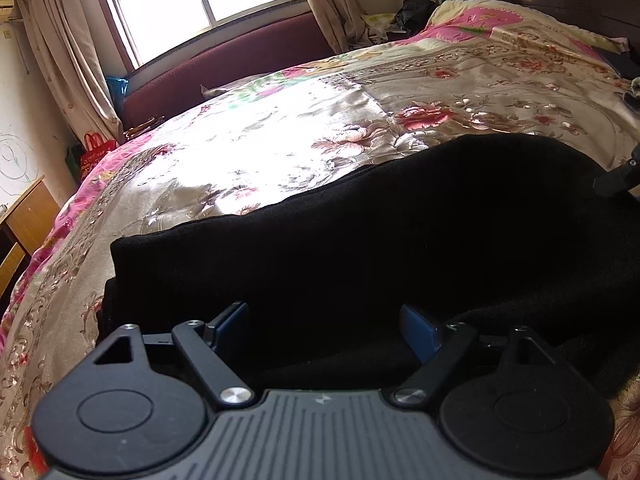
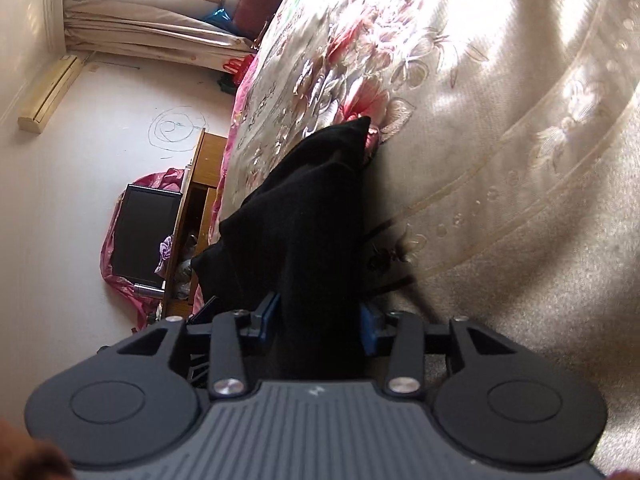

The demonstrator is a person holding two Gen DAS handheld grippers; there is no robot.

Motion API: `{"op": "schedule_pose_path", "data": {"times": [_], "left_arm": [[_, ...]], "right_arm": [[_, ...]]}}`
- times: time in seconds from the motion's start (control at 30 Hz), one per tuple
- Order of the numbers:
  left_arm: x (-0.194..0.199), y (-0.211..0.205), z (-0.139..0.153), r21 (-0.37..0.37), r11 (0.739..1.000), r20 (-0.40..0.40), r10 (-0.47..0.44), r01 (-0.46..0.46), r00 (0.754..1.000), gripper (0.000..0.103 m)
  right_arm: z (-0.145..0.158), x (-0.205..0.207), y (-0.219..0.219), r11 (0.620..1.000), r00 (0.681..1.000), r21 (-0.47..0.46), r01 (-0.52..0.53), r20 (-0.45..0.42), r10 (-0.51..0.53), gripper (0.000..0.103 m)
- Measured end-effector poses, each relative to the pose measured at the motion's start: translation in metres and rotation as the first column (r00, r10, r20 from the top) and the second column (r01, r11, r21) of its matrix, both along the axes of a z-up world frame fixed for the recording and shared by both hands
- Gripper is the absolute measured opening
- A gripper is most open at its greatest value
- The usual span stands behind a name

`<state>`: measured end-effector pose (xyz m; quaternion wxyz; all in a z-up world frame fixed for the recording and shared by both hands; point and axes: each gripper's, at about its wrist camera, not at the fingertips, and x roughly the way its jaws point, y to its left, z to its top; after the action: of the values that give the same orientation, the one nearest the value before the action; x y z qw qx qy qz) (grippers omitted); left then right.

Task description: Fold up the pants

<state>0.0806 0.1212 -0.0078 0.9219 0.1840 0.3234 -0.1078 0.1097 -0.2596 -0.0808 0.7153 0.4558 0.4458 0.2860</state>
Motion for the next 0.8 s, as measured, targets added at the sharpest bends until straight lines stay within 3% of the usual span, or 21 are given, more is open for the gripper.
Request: {"op": "schedule_pose_path", "data": {"times": [0.13,0.23,0.3,0.57,0.8], "left_arm": [[0.003,-0.001,0.0,-0.013,1.0,-0.011,0.025,-0.026,1.0,0.096],[0.006,0.002,-0.001,-0.027,0.999,-0.031,0.038,-0.039,0.999,0.096],[0.006,0.002,0.001,-0.03,0.999,-0.037,0.034,-0.035,0.999,0.097],[-0.019,-0.04,0.01,-0.034,0.994,-0.016,-0.104,0.103,0.994,0.095],[-0.035,-0.077,0.009,-0.136,0.961,-0.029,-0.247,0.241,0.969,0.096]], "right_arm": [[-0.012,0.025,0.033,0.99,0.999,0.134,-0.049,0.024,0.046,0.044],[-0.02,0.031,0.054,0.986,0.999,0.162,-0.026,-0.022,0.03,0.029],[-0.013,0.024,0.046,0.986,1.0,0.164,0.002,-0.013,0.0,0.024],[0.043,-0.032,-0.011,0.993,0.991,0.035,0.11,0.071,-0.113,0.017],[0.062,-0.065,-0.055,0.968,0.971,-0.076,0.238,0.011,-0.238,0.017]]}}
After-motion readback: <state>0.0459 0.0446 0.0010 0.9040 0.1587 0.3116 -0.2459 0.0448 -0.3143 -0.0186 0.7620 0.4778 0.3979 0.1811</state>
